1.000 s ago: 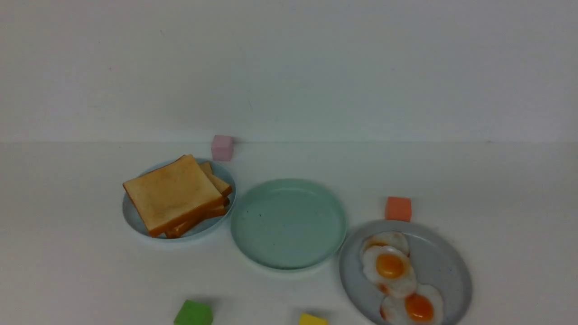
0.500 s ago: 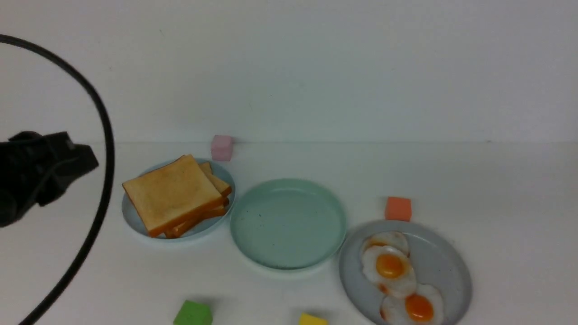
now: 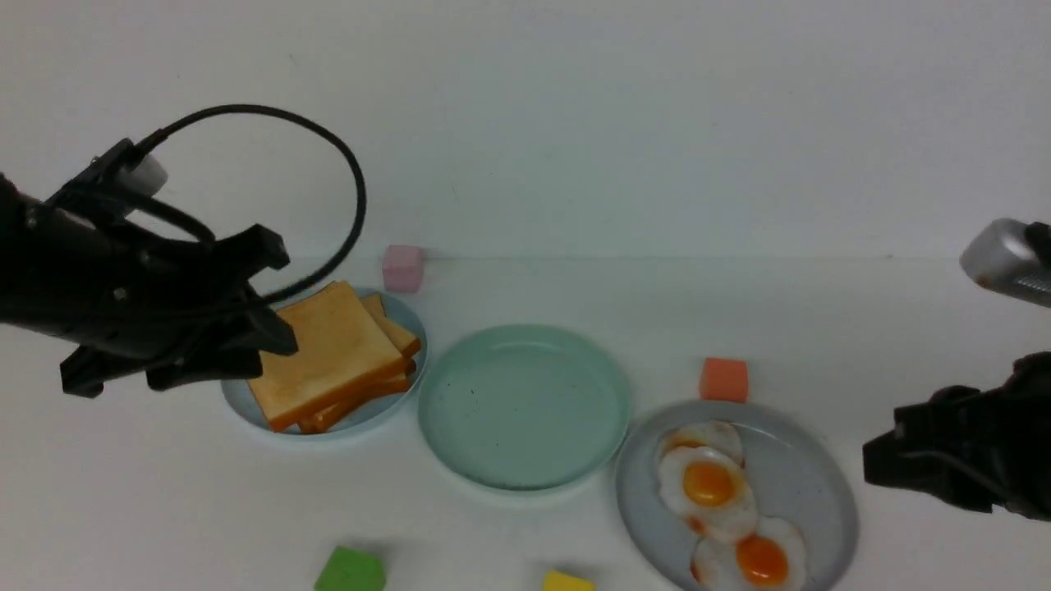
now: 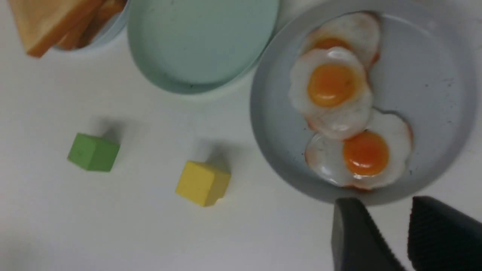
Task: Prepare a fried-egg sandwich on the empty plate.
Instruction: Use the left arm to grab a slice of bread
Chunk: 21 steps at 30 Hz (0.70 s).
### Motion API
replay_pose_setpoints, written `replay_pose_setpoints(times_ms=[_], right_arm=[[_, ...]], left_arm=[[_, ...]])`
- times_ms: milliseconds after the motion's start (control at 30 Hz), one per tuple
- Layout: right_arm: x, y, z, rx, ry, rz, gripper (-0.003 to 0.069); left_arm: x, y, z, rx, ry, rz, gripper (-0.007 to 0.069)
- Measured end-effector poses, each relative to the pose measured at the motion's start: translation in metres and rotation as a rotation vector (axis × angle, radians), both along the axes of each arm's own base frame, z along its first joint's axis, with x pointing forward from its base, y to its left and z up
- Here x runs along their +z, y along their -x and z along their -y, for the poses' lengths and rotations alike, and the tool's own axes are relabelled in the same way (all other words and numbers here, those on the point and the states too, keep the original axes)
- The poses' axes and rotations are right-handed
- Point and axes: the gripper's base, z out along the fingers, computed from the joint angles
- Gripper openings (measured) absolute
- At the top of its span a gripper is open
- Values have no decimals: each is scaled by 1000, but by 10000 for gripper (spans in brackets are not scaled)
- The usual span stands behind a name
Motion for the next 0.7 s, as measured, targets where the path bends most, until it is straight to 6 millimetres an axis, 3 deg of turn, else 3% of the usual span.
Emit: replay_pose_setpoints(times_ms=[133,233,500,700], right_arm=[[0,1,-1,10,5,0,241],[0,1,-1,12,5,-2,241],[0,1,-1,13,7,-5,241],[0,1,-1,13,7,-4,241]], left_arm=[[-23,-18,-30,73,20,-76,244],[-37,-25,-41,88,18,-107,276],[-63,-44,-45,123,27,-96,407],[-75,-55,-45,134,57,-64,414]])
